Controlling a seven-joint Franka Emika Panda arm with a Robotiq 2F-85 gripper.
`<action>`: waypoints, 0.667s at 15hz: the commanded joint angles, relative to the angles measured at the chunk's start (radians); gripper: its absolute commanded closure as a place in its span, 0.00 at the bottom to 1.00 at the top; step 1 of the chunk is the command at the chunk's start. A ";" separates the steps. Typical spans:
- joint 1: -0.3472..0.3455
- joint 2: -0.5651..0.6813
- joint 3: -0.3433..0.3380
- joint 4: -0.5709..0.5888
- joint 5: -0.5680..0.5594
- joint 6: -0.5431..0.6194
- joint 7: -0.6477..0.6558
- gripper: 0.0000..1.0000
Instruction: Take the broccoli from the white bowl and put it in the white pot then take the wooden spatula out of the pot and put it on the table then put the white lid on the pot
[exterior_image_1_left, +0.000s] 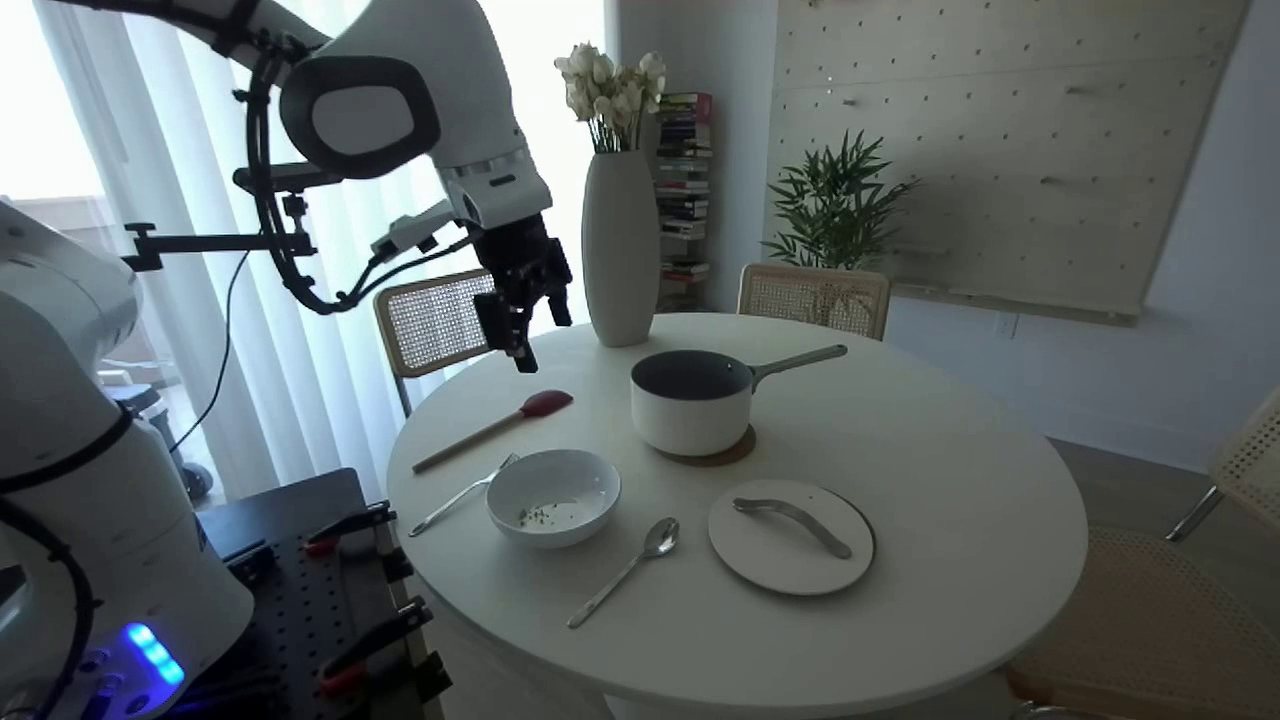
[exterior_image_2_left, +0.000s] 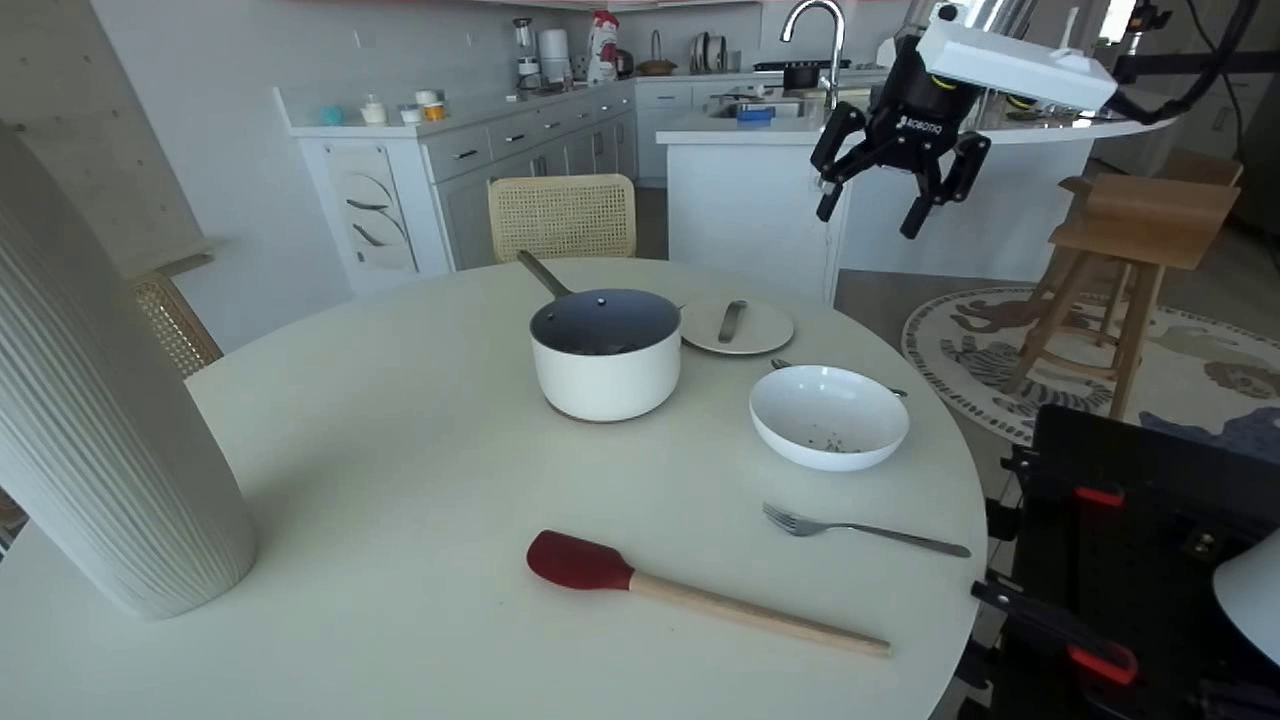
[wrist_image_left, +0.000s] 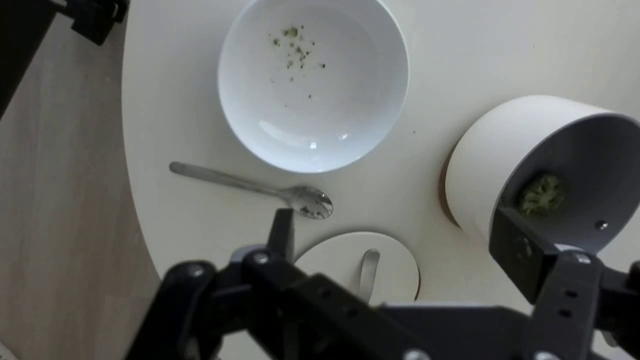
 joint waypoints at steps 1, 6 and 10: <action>-0.041 0.047 -0.047 0.046 0.001 0.045 -0.101 0.00; -0.055 0.144 -0.120 0.149 0.018 0.058 -0.229 0.00; -0.048 0.238 -0.163 0.242 0.028 0.062 -0.294 0.00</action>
